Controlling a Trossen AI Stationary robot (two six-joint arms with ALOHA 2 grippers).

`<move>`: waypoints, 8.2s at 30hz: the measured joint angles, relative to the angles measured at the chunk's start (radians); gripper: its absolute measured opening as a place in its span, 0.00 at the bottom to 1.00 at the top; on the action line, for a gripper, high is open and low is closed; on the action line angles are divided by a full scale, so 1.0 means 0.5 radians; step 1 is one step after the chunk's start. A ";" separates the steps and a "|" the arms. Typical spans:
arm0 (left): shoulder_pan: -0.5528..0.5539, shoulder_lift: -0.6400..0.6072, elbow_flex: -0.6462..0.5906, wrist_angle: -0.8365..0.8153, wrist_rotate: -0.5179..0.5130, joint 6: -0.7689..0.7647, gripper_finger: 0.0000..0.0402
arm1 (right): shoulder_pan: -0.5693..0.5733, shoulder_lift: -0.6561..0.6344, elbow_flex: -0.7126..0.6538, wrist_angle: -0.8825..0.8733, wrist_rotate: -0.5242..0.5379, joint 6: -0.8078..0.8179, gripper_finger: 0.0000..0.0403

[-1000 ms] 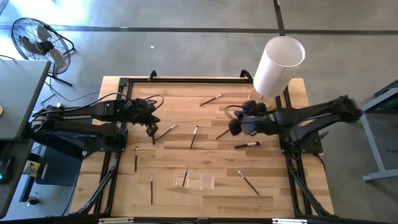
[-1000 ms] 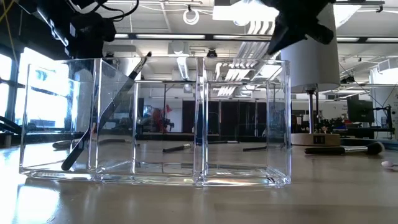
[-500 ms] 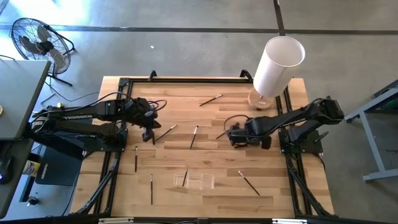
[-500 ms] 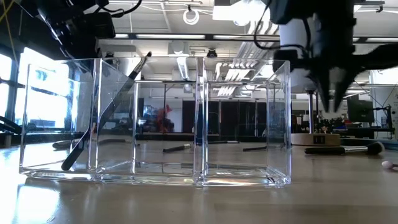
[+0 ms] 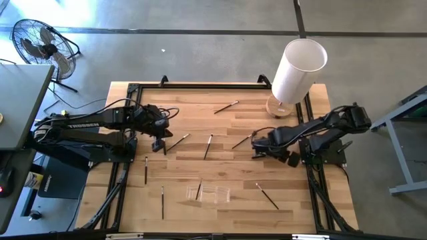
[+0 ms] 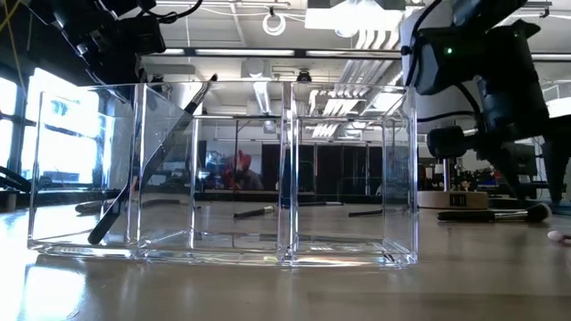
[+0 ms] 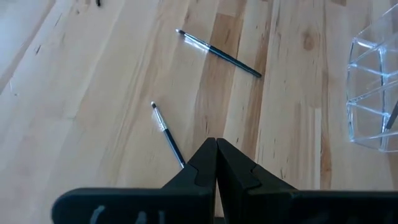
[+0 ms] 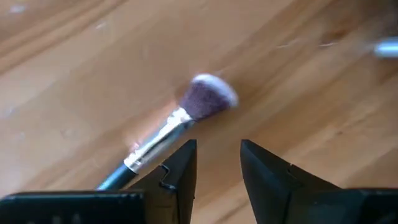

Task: Put items in baskets/containers
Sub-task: Put the black blush brush into the transparent organizer, then put the black eyeshadow brush into the transparent organizer

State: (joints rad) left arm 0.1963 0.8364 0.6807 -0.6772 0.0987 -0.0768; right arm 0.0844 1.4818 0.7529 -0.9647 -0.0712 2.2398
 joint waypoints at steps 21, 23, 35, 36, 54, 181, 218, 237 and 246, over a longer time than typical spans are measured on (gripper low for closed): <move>0.000 0.000 0.001 -0.026 -0.009 0.101 0.00 | -0.276 -0.006 -0.034 0.279 0.285 -0.197 0.29; 0.000 0.000 0.001 -0.026 -0.010 0.101 0.00 | -0.275 -0.011 -0.013 0.273 0.329 -0.257 0.29; 0.000 0.001 0.002 -0.021 -0.014 0.146 0.00 | -0.334 -0.077 0.072 0.125 0.501 -0.728 0.29; 0.000 0.001 0.002 -0.019 -0.014 0.146 0.00 | -0.340 -0.069 0.072 0.127 0.501 -0.749 0.29; 0.000 0.001 0.002 -0.009 -0.030 0.088 0.00 | -0.516 0.269 0.077 0.320 0.353 -1.192 0.28; 0.108 1.716 0.815 -0.182 -0.318 -0.362 0.31 | 0.439 -0.201 0.069 0.770 0.683 -1.650 0.00; 0.105 1.976 0.819 -0.001 -0.270 -0.170 0.31 | 0.432 -0.201 0.069 0.939 0.809 -1.608 0.00; 0.102 1.984 0.823 -0.022 -0.315 0.085 0.00 | 0.433 -0.201 0.069 0.943 0.971 -1.598 0.00; 0.085 1.830 0.913 -0.114 -0.315 -0.063 0.00 | 0.467 -0.201 0.069 0.903 0.996 -1.733 0.00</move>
State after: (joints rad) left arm 0.2389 1.7516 1.1374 -0.7343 -0.0587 -0.1082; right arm 0.3181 1.3811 0.7876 -0.5131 0.4270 1.3734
